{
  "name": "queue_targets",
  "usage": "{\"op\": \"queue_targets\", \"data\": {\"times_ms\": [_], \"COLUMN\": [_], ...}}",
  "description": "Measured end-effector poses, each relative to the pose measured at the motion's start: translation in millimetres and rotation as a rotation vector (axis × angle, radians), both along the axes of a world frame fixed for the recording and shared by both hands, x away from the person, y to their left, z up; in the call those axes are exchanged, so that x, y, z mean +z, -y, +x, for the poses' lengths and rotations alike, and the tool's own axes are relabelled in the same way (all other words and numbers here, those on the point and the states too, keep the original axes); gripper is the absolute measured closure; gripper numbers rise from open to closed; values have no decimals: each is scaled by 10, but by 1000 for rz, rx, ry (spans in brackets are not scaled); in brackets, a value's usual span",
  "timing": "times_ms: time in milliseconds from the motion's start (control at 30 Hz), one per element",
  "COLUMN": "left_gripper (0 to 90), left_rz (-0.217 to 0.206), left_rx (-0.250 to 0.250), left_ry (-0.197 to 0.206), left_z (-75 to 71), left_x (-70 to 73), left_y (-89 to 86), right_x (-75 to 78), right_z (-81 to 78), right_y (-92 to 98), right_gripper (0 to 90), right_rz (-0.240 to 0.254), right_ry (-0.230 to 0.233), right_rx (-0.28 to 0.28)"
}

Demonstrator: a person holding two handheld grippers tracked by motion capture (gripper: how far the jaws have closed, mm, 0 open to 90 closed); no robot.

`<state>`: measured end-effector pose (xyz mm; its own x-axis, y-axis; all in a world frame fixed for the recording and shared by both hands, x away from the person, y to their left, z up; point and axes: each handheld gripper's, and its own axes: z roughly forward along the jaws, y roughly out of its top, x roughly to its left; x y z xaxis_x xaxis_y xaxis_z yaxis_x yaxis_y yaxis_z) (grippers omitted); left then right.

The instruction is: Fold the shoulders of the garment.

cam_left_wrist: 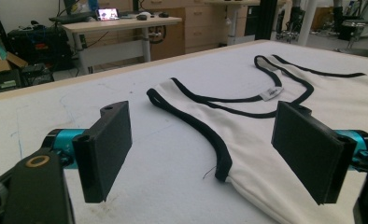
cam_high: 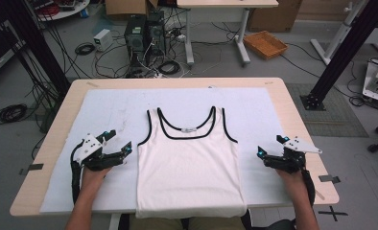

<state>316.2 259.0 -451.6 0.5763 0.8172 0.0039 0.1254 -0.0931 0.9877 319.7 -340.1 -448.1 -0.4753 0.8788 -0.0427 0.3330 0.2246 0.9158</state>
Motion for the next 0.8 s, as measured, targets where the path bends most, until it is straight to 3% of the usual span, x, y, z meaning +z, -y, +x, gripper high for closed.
{"op": "queue_targets", "data": {"times_ms": [267, 467, 533, 667, 700, 800], "left_gripper": [202, 202, 202, 202, 202, 202], "left_rz": [8, 52, 59, 55, 55, 54], "left_rx": [11, 18, 16, 19, 19, 20], "left_ry": [-8, -18, -12, -13, -14, -18], "left_z": [3, 13, 11, 11, 13, 16], "left_x": [2, 10, 10, 9, 9, 11], "left_y": [11, 55, 57, 59, 58, 54], "right_x": [0, 4, 25, 136, 239, 356], "right_z": [3, 43, 68, 95, 121, 194], "right_y": [-8, -42, -54, -137, -239, -374], "right_gripper": [110, 110, 110, 110, 110, 110], "right_rz": [-1, -33, 9, 27, 19, 11], "right_ry": [-8, -38, -74, -79, -60, -68], "right_rx": [-11, -6, -1, 22, 60, 93]}}
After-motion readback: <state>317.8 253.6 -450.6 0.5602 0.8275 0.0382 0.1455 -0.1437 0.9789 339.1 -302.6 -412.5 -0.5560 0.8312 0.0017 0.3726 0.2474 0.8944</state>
